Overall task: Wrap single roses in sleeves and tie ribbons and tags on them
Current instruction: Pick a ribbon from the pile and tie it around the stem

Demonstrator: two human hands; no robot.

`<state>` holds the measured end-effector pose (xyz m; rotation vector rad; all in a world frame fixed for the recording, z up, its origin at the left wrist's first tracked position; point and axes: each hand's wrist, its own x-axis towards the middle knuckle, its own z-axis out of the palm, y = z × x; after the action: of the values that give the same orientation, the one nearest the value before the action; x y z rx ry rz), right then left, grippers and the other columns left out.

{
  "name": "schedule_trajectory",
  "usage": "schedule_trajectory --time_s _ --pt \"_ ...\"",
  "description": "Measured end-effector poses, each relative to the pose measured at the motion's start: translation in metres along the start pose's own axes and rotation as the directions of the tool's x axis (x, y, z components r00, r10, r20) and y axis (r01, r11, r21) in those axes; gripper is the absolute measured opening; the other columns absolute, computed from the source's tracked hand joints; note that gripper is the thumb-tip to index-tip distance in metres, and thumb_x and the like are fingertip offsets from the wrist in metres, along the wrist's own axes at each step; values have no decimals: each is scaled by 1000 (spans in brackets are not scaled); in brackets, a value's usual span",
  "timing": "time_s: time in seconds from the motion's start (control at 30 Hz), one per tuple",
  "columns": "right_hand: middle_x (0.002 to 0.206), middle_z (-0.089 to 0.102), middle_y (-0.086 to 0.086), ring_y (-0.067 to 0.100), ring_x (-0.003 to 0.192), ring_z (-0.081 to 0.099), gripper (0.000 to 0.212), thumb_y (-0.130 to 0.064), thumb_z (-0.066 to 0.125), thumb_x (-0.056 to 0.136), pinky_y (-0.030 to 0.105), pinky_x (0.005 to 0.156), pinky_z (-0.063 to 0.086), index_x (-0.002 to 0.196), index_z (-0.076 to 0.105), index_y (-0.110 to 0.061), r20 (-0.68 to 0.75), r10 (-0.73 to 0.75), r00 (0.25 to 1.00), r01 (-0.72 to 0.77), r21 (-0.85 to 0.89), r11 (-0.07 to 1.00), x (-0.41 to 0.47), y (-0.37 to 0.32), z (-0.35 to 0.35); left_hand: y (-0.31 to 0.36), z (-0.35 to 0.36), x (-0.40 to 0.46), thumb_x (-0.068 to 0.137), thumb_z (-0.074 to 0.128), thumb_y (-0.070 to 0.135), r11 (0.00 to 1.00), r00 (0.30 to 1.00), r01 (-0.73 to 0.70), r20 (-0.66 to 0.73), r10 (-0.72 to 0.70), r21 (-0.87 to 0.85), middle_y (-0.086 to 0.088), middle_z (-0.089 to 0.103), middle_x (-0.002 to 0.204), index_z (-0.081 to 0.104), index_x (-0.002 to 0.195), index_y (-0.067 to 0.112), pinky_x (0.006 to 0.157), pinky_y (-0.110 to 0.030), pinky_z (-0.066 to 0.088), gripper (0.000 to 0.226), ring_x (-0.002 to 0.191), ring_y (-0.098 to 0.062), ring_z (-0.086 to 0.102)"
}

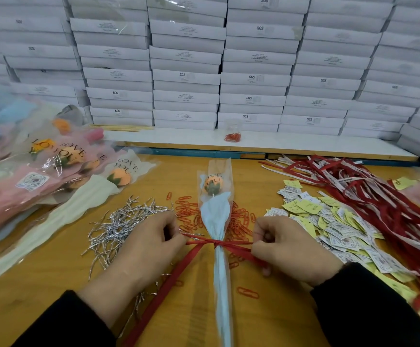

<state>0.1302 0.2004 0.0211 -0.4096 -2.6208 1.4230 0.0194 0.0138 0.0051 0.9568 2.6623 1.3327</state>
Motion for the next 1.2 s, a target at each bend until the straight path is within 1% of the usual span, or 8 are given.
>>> schedule_trajectory --time_s 0.1,0.3,0.5,0.67,0.77,0.93,1.07,1.2 --pt "59 52 4 10 49 47 22 -1 55 78 21 48 37 61 49 -13 3 -29 1000 29 2 1000 -3 -6 -2 2 -4 -1 83 57 1 996 1000 -2 19 4 -95 -9 52 63 50 66 6 49 -17 34 19 48 -6 40" --pt "69 64 9 12 58 56 21 3 49 83 18 51 41 64 47 -7 36 14 999 -27 405 914 -2 -9 3 7 -8 -2 91 51 5 942 991 102 119 -67 -321 -25 62 80 50 79 4 60 -26 45 12 68 -19 57" --pt "74 65 20 35 79 68 24 11 41 87 31 65 56 69 44 -5 142 -33 989 -85 748 658 -2 -11 14 18 -3 -9 97 30 1 653 941 306 326 -95 -693 -22 71 83 53 108 6 65 -33 58 25 73 -31 69" --pt "70 65 18 23 67 68 24 14 42 85 24 56 55 69 46 -3 170 -69 983 -77 722 688 -5 -13 17 18 -3 -7 98 30 8 486 922 361 383 -58 -796 -36 64 97 53 113 2 70 -44 57 29 87 -51 63" --pt "78 67 19 21 68 65 25 14 48 84 21 61 53 68 51 -6 204 -98 974 -47 606 794 -7 -15 19 18 1 -7 85 50 19 502 921 375 375 -106 -780 -34 63 94 54 113 1 63 -40 57 33 74 -40 64" --pt "83 69 12 17 76 65 15 2 59 85 24 72 52 74 55 -9 256 -132 958 22 391 920 -9 -19 26 13 6 -4 67 65 -3 583 946 323 273 -175 -745 -22 46 90 56 113 5 85 -49 38 48 82 -36 43" --pt "69 65 4 12 58 57 18 -18 58 88 21 57 47 79 57 -3 114 -78 990 27 396 918 -5 -21 28 14 5 -4 57 68 -4 607 945 320 288 -153 -727 -19 50 75 55 118 12 65 -36 43 65 75 -32 49" --pt "62 66 0 11 43 47 30 -31 57 89 19 42 36 87 52 -2 -99 93 991 -37 463 886 10 -13 33 15 5 -5 50 70 -5 621 933 346 327 -150 -703 2 56 54 55 118 19 78 -46 45 74 66 -28 54"
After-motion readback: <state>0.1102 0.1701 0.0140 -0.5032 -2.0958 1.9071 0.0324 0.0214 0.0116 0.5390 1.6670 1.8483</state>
